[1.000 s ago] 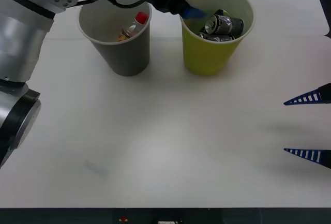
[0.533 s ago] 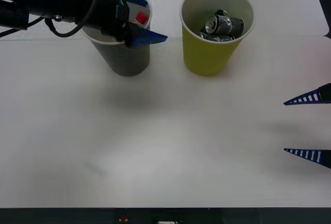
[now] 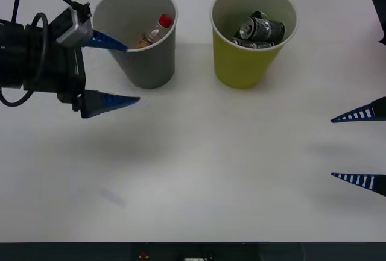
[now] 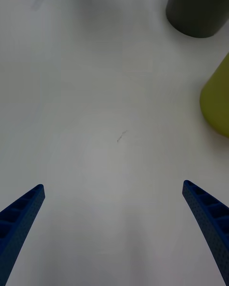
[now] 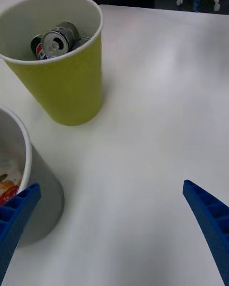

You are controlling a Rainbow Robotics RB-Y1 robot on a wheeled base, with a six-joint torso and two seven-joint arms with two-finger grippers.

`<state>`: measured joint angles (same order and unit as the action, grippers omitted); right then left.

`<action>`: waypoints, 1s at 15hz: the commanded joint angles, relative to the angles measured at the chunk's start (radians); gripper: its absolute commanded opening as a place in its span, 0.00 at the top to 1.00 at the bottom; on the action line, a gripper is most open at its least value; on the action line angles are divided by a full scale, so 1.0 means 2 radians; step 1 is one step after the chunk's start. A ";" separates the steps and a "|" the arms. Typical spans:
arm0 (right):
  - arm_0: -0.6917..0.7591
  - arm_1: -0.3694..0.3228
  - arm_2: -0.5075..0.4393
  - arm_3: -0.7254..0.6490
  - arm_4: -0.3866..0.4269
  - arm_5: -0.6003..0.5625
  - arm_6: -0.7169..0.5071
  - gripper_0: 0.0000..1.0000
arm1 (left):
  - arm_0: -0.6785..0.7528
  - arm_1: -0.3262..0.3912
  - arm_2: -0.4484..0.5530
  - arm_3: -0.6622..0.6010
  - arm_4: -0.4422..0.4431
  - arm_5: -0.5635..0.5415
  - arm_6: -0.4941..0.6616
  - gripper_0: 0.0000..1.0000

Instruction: Put the can into the green bin and the plastic bottle into the gray bin

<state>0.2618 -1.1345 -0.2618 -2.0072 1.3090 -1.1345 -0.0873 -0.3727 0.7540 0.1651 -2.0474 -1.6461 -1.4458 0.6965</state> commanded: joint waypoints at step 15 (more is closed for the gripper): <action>0.000 0.000 0.000 0.000 0.000 0.000 0.000 0.00 | 0.327 0.104 0.150 -0.029 0.135 0.055 -0.186 0.00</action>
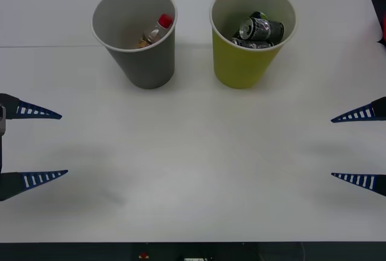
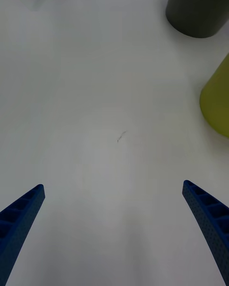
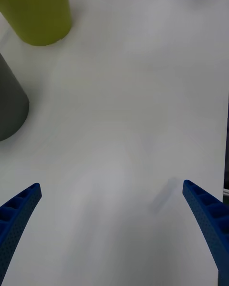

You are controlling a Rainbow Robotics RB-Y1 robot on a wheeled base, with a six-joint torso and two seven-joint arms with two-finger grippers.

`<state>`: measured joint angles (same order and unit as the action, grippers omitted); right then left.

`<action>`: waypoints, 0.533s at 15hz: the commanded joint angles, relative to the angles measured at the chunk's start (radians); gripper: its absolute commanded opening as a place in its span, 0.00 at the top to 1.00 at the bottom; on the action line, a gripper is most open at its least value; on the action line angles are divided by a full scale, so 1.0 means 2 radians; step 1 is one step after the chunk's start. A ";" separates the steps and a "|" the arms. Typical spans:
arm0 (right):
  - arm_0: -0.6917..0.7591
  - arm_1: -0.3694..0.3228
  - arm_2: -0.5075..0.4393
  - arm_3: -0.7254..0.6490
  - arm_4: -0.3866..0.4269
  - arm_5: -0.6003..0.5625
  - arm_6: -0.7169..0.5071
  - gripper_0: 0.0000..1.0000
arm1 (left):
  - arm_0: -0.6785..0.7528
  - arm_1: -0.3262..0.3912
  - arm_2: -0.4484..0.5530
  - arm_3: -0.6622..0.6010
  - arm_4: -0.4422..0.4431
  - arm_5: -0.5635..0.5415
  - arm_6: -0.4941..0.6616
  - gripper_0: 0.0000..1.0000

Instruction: Put the can into the green bin and the plastic bottle into the gray bin

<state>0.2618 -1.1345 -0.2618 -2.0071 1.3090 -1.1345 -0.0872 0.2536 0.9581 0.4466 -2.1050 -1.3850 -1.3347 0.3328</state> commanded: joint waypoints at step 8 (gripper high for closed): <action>0.000 0.000 0.000 0.000 0.000 0.000 0.000 0.00 | 0.036 0.002 0.024 0.001 0.011 -0.001 -0.011 0.00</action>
